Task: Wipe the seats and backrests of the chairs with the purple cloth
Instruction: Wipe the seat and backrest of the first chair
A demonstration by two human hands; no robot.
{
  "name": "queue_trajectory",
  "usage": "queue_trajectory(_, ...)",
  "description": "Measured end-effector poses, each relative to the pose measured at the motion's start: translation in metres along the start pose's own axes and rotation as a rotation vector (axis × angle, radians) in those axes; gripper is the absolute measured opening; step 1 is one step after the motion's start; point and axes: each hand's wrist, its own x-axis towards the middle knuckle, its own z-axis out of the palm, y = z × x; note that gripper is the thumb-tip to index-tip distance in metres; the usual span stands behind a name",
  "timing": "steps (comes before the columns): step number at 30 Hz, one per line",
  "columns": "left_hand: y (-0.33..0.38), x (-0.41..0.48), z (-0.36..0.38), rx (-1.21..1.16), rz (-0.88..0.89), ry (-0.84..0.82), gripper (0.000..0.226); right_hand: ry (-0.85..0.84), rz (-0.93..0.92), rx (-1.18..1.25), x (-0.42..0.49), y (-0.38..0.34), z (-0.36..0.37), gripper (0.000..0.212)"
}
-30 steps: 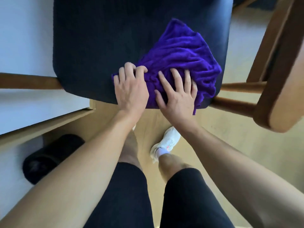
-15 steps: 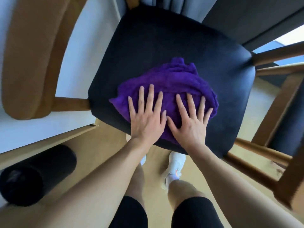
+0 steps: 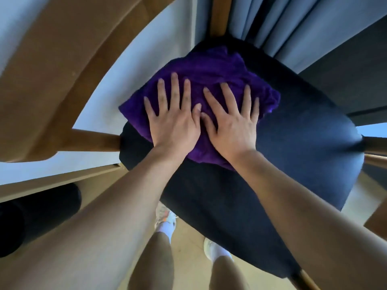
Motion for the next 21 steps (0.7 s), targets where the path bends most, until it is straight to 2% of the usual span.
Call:
queue_trajectory(3,-0.015,0.038,-0.008,-0.136,-0.168,-0.04,0.06,-0.042,-0.105,-0.041,0.054,-0.017,-0.003,0.054)
queue_trajectory(5,-0.013,0.034,-0.01,-0.126,-0.205,-0.02,0.058,-0.036,-0.122,-0.053,0.062,-0.026,-0.004,0.052)
queue_trajectory(9,0.004,-0.016,-0.005,-0.003,-0.175,0.006,0.059,-0.07,-0.103,-0.048,0.02,-0.026,-0.007,0.052)
queue_trajectory(15,0.017,-0.068,0.008,-0.001,-0.109,-0.034,0.063,-0.109,-0.003,-0.052,-0.043,-0.021,-0.006,0.058)
queue_trajectory(21,0.016,-0.044,0.01,0.042,-0.043,-0.026,0.061,-0.11,0.08,-0.013,-0.028,-0.023,-0.006,0.059)
